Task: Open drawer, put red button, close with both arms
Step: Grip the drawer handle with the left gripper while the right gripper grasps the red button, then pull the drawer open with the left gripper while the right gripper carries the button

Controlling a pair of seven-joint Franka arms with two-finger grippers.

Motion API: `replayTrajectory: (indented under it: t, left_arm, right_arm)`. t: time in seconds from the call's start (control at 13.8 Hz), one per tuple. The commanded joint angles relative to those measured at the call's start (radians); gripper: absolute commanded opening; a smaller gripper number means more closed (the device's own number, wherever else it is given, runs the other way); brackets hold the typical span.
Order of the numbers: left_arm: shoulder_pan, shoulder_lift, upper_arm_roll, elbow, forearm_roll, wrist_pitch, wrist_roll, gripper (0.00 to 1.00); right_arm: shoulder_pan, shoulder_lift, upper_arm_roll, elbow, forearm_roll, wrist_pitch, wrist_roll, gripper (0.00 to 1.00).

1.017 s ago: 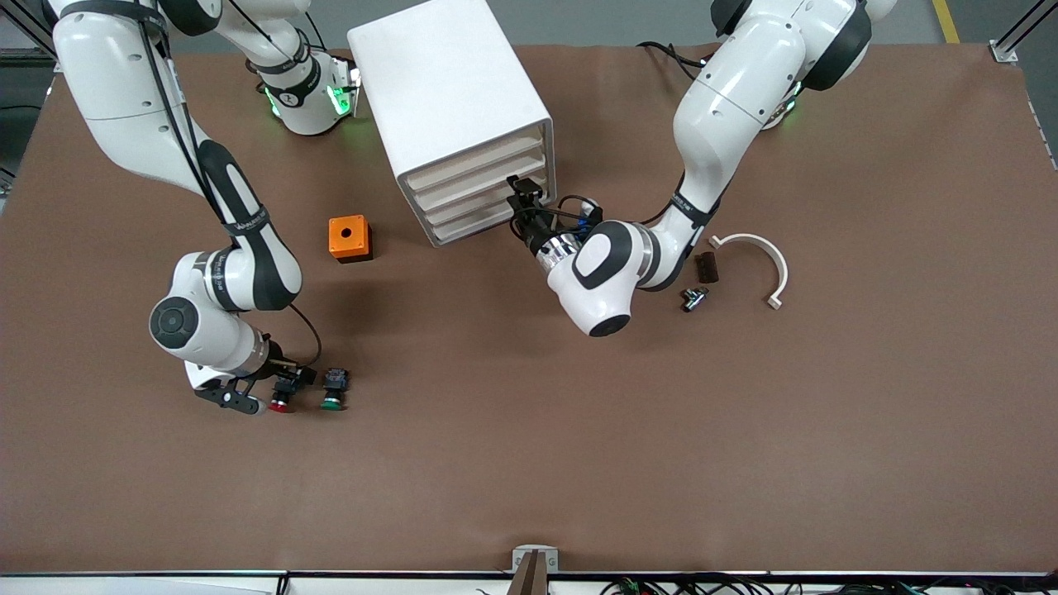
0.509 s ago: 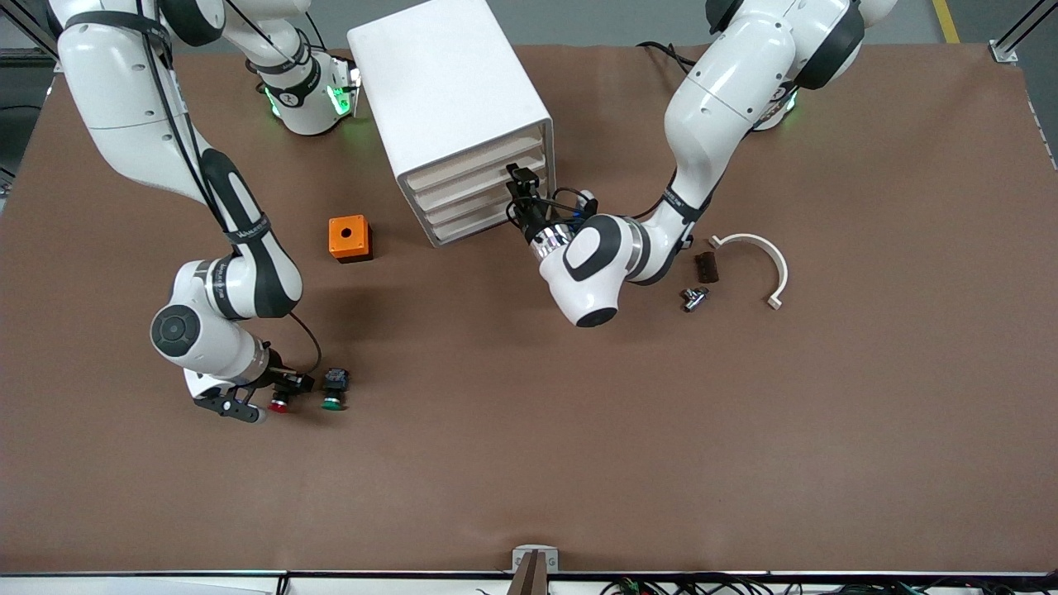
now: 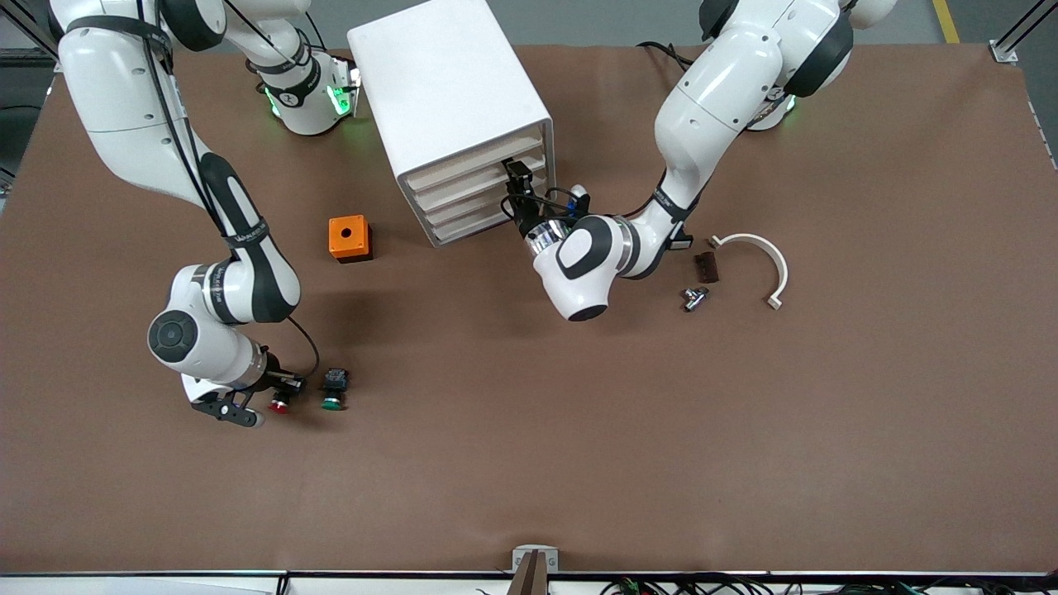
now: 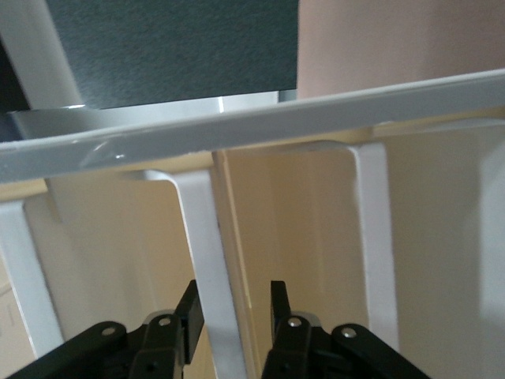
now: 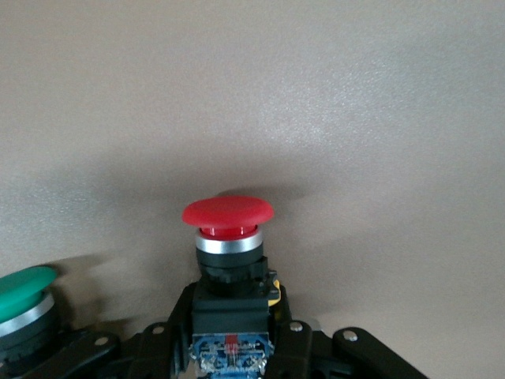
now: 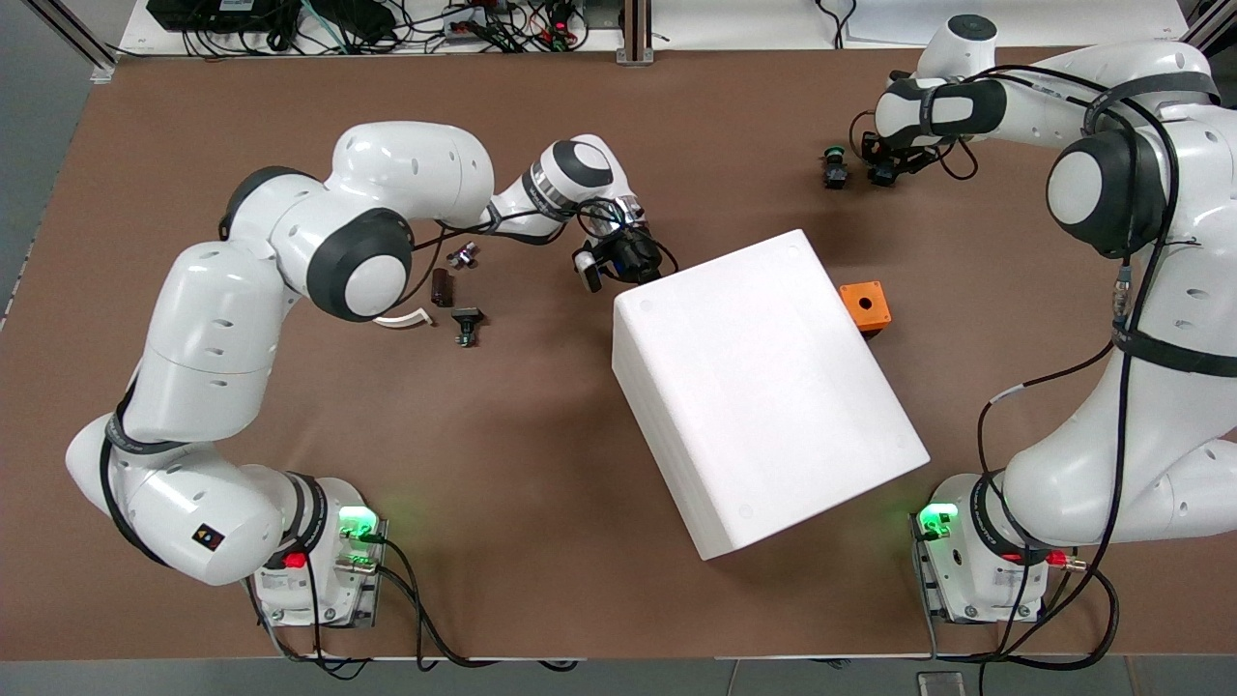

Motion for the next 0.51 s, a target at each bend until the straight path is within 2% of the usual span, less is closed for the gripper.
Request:
replayTrajectory:
  t: [0.0,0.07,0.22,0.44]
  left_arm:
    - [0.003,0.012,-0.006,0.008,-0.031,-0.033,-0.029,0.28]
    - [0.003,0.013,-0.006,0.008,-0.031,-0.038,-0.029,0.23]
    - [0.005,0.015,-0.006,0.008,-0.031,-0.047,-0.028,0.13]
    - [0.013,0.015,-0.005,0.009,-0.031,-0.049,-0.026,0.11]
  right_arm:
    - [-0.008,0.008,0.005,0.025,-0.022,-0.045,0.016,0.0]
    - [-0.008,-0.002,0.005,0.035,-0.022,-0.081,0.016,0.0]
    - [0.001,-0.018,0.007,0.094,-0.017,-0.24,0.03,0.0]
    - [0.01,-0.145,0.011,0.105,-0.014,-0.412,0.044,0.0]
